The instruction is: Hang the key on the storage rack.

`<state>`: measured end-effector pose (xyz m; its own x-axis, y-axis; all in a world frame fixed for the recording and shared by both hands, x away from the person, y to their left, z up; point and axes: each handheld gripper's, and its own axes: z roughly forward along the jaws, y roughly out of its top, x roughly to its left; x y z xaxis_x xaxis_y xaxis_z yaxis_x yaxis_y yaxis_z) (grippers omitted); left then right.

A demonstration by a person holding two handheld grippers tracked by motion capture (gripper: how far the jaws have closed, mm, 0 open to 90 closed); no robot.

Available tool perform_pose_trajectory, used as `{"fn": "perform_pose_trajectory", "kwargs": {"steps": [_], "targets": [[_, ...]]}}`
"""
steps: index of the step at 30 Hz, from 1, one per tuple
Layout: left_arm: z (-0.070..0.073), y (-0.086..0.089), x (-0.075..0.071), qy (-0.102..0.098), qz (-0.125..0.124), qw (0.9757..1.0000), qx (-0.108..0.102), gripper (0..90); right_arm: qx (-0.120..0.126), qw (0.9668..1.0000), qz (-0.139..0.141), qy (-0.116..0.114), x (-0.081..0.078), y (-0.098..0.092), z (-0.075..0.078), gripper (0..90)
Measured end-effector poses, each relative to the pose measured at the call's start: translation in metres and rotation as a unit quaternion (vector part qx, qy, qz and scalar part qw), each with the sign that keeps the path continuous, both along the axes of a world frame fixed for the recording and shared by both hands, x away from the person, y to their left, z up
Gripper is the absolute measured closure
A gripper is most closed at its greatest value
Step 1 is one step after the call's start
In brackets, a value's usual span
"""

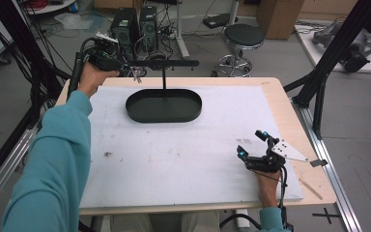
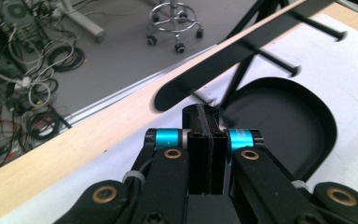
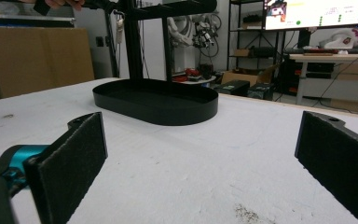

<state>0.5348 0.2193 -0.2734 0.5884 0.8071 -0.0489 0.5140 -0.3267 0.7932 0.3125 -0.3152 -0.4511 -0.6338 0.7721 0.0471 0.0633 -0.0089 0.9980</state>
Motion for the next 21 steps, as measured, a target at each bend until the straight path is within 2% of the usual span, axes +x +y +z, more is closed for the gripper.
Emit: {"fn": "perform_pose_trajectory", "kwargs": {"steps": [2, 4, 6, 8, 9, 10, 11, 13, 15, 16, 17, 18, 19, 20, 21], "targets": [[-0.001, 0.005, 0.001, 0.001, 0.003, 1.0000, -0.006, 88.0, 0.000, 1.0000, 0.000, 0.001, 0.000, 0.000, 0.000, 1.3], [-0.002, 0.009, 0.001, -0.009, 0.002, 0.9999, -0.014, 77.1, 0.001, 1.0000, 0.000, 0.001, 0.000, 0.000, 0.000, 1.3], [-0.004, 0.012, 0.000, -0.030, 0.001, 0.9994, -0.016, 74.3, 0.000, 1.0000, 0.000, 0.001, 0.000, 0.000, 0.000, 1.3], [-0.006, 0.014, -0.001, -0.049, -0.008, 0.9987, -0.014, 66.5, 0.000, 1.0000, -0.001, 0.000, 0.000, 0.000, 0.000, 1.3], [-0.007, 0.015, -0.001, -0.052, -0.012, 0.9985, -0.014, 56.8, -0.001, 1.0000, 0.000, 0.001, 0.000, 0.000, 0.000, 1.3], [-0.008, 0.016, 0.000, -0.053, -0.019, 0.9983, -0.018, 50.1, -0.001, 1.0000, 0.000, 0.001, 0.000, 0.000, 0.000, 1.3], [-0.009, 0.016, 0.000, -0.050, -0.022, 0.9982, -0.023, 50.1, -0.001, 1.0000, 0.000, 0.001, 0.000, 0.000, 0.000, 1.3], [-0.008, 0.016, -0.001, -0.041, -0.014, 0.9987, -0.026, 36.9, 0.000, 1.0000, -0.001, 0.001, 0.000, 0.000, 0.000, 1.3], [-0.007, 0.016, -0.003, -0.042, -0.025, 0.9982, -0.036, 26.7, 0.000, 1.0000, -0.001, 0.001, 0.000, 0.000, 0.000, 1.3], [-0.006, 0.016, -0.006, -0.051, -0.028, 0.9975, -0.041, 16.2, 0.001, 1.0000, 0.000, 0.002, 0.000, 0.000, 0.000, 1.3], [-0.006, 0.016, -0.010, -0.067, -0.032, 0.9961, -0.047, 10.0, -0.001, 1.0000, 0.000, 0.000, 0.000, 0.000, 0.000, 1.3], [-0.005, 0.016, -0.015, -0.075, -0.039, 0.9949, -0.055, 10.0, -0.001, 1.0000, 0.000, 0.000, 0.000, 0.000, 0.000, 1.3], [-0.005, 0.016, -0.020, -0.079, -0.049, 0.9934, -0.067, 3.4, 0.000, 1.0000, 0.001, 0.005, 0.000, 0.000, 0.000, 1.3], [-0.005, 0.017, -0.027, -0.089, -0.065, 0.9913, -0.072, 1.7, -0.002, 1.0000, 0.001, 0.003, 0.000, 0.000, 0.000, 1.3], [-0.005, 0.019, -0.035, -0.108, -0.078, 0.9889, -0.067, 1.6, -0.002, 1.0000, 0.001, 0.004, 0.000, 0.001, 0.000, 1.3]]}}
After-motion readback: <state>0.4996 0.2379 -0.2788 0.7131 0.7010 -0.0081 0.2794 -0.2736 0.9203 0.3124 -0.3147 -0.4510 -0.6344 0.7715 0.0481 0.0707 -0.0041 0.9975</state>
